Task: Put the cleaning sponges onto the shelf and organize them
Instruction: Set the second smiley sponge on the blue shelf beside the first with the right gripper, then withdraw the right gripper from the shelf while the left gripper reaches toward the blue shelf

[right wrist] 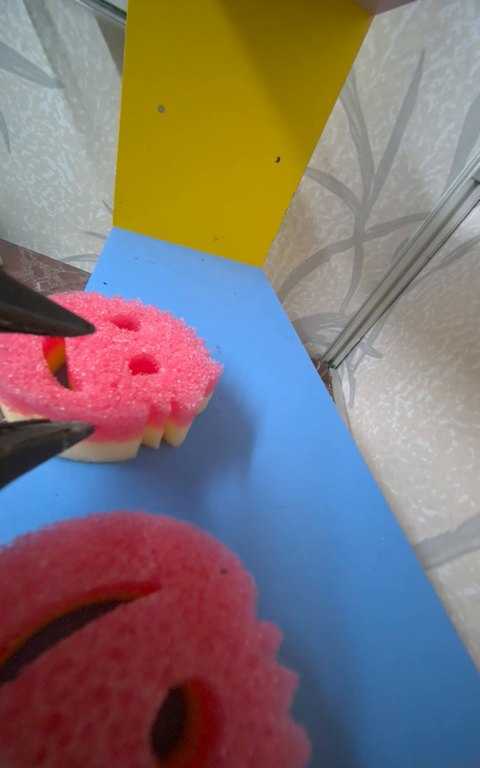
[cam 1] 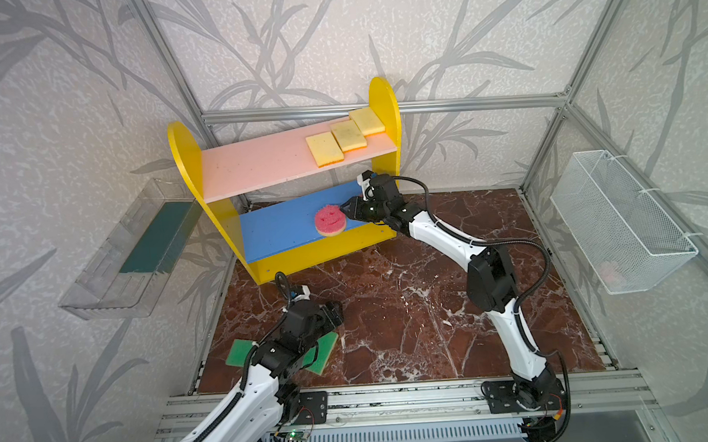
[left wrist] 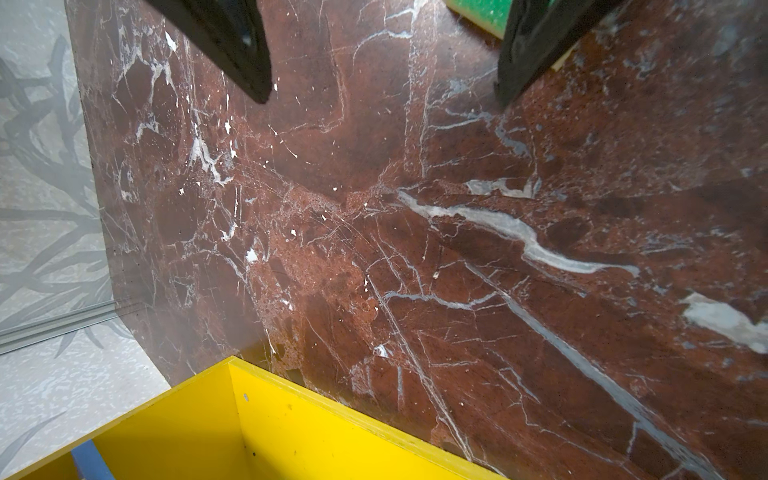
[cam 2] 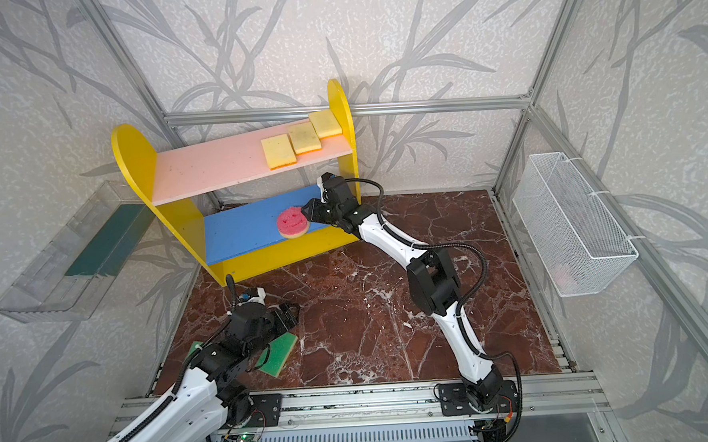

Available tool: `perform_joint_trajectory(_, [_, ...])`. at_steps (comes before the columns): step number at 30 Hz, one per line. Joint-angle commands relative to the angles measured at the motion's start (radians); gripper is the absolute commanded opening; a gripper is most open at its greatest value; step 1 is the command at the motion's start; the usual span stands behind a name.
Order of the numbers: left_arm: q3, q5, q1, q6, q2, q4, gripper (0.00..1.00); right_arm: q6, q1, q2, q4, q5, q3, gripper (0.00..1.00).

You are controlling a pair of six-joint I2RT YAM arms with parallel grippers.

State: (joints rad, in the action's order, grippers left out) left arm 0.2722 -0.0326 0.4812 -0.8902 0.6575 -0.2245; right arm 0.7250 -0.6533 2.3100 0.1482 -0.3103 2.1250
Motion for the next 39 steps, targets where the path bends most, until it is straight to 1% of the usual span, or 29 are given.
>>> perform_joint_trajectory(1, [0.037,-0.025,-0.007,0.015,-0.019,-0.038,0.86,-0.033,0.002,-0.031,0.004,0.017,-0.004,0.35])
perform_joint_trajectory(5, [0.074,-0.052,-0.009,0.030,-0.042,-0.094,0.86,-0.048,0.003,-0.069,-0.008,0.016,-0.046,0.40])
perform_joint_trajectory(9, [0.146,-0.064,-0.014,0.045,-0.044,-0.133,0.86,-0.052,0.003,-0.144,-0.052,0.004,-0.153,0.47])
perform_joint_trajectory(13, [0.227,-0.097,-0.015,0.066,-0.002,-0.174,0.84,-0.062,0.002,-0.263,-0.103,-0.003,-0.317,0.52])
perform_joint_trajectory(15, [0.256,-0.120,-0.016,0.073,0.023,-0.168,0.84,-0.069,0.003,-0.331,-0.129,-0.003,-0.412,0.54])
perform_joint_trajectory(18, [0.299,-0.162,-0.019,0.097,0.070,-0.130,0.84,-0.081,0.007,-0.440,-0.147,-0.003,-0.551,0.57])
perform_joint_trajectory(19, [0.312,-0.184,-0.019,0.109,0.090,-0.113,0.84,-0.116,0.011,-0.479,-0.149,-0.004,-0.603,0.58])
perform_joint_trajectory(22, [0.348,-0.244,-0.028,0.147,0.158,-0.059,0.85,-0.149,0.017,-0.596,-0.147,-0.014,-0.748,0.60])
perform_joint_trajectory(25, [0.391,-0.272,-0.058,0.179,0.245,-0.005,0.87,-0.194,0.018,-0.750,-0.137,-0.006,-0.898,0.63])
perform_joint_trajectory(29, [0.440,-0.260,-0.101,0.210,0.343,0.081,0.89,-0.235,0.018,-0.912,-0.150,0.014,-1.084,0.71])
perform_joint_trajectory(32, [0.476,-0.233,-0.141,0.229,0.404,0.128,0.90,-0.268,0.019,-1.003,-0.143,-0.001,-1.193,0.81])
perform_joint_trajectory(35, [0.504,-0.158,-0.184,0.229,0.454,0.198,0.91,-0.295,0.024,-1.069,-0.139,0.010,-1.273,0.90])
perform_joint_trajectory(39, [0.562,-0.092,-0.219,0.226,0.529,0.230,0.92,-0.315,0.038,-1.123,-0.137,0.009,-1.341,0.92])
